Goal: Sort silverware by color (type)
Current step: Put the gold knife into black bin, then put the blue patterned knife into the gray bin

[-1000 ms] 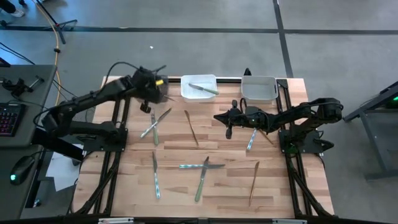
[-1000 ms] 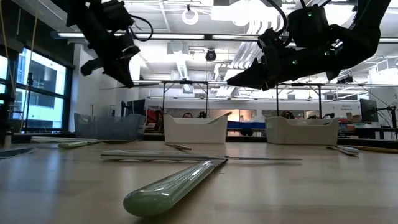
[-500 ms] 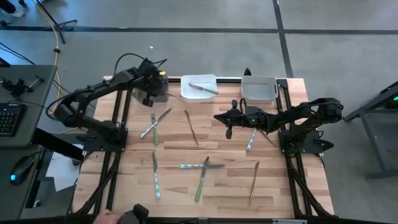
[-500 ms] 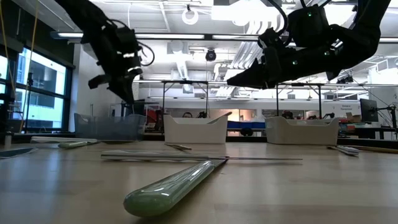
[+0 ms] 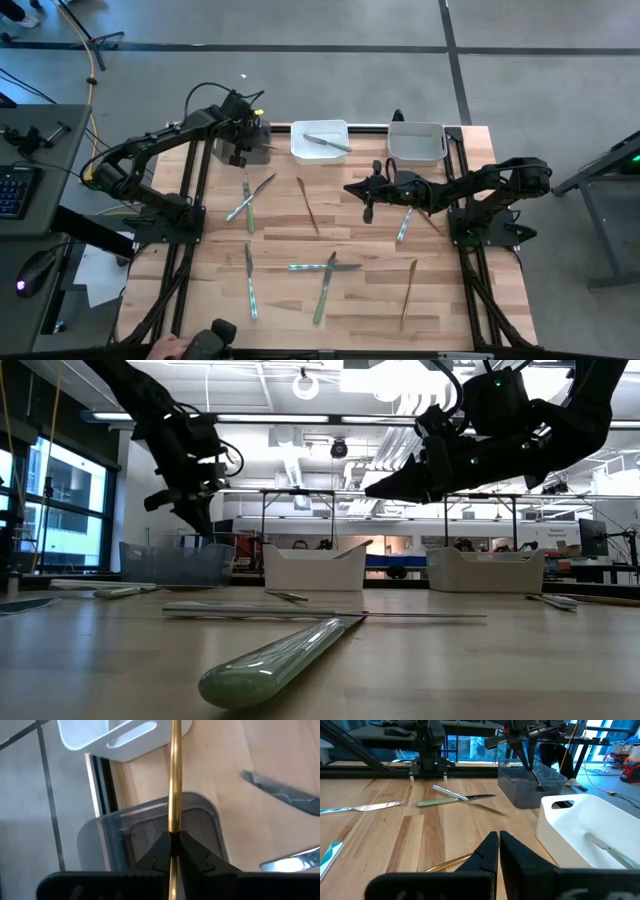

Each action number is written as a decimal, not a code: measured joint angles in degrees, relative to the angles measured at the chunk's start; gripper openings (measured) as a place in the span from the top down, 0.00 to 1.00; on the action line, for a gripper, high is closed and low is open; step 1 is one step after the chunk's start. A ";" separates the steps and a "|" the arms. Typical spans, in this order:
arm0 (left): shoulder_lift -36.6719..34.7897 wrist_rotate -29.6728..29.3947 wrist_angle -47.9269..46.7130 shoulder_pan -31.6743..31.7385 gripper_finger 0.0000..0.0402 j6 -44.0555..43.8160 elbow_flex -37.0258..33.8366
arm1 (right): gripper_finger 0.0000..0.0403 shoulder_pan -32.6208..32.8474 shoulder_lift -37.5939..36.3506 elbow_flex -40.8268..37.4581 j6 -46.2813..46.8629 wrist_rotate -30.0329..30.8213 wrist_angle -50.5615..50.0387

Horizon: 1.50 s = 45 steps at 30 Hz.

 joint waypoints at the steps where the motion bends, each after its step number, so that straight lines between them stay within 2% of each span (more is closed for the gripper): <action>1: 0.00 -0.02 0.00 0.02 0.97 -0.02 0.00 | 1.00 0.00 0.00 0.00 0.45 0.00 0.02; 16: 6.07 -1.71 3.66 1.11 0.96 -0.38 -0.02 | 1.00 0.00 0.00 -0.02 0.98 0.02 0.68; 23: 5.64 -2.74 4.12 0.80 0.90 -2.98 -0.04 | 1.00 0.00 0.00 -0.02 0.98 0.02 0.70; 28: 5.27 -5.67 4.09 -0.30 0.85 -5.38 -0.04 | 1.00 0.00 0.02 -0.02 1.20 0.02 0.68; 34: 2.12 -8.06 4.64 -1.67 0.82 -8.19 -0.04 | 1.00 0.00 0.01 -0.02 1.20 0.02 0.68; 40: -2.72 -0.36 5.61 -4.06 0.87 -17.54 -0.04 | 1.00 0.00 0.02 -0.02 1.19 0.02 0.87; 45: -1.87 -2.34 3.53 -6.05 0.97 -21.85 -0.04 | 1.00 0.00 0.02 -0.02 1.62 0.01 0.87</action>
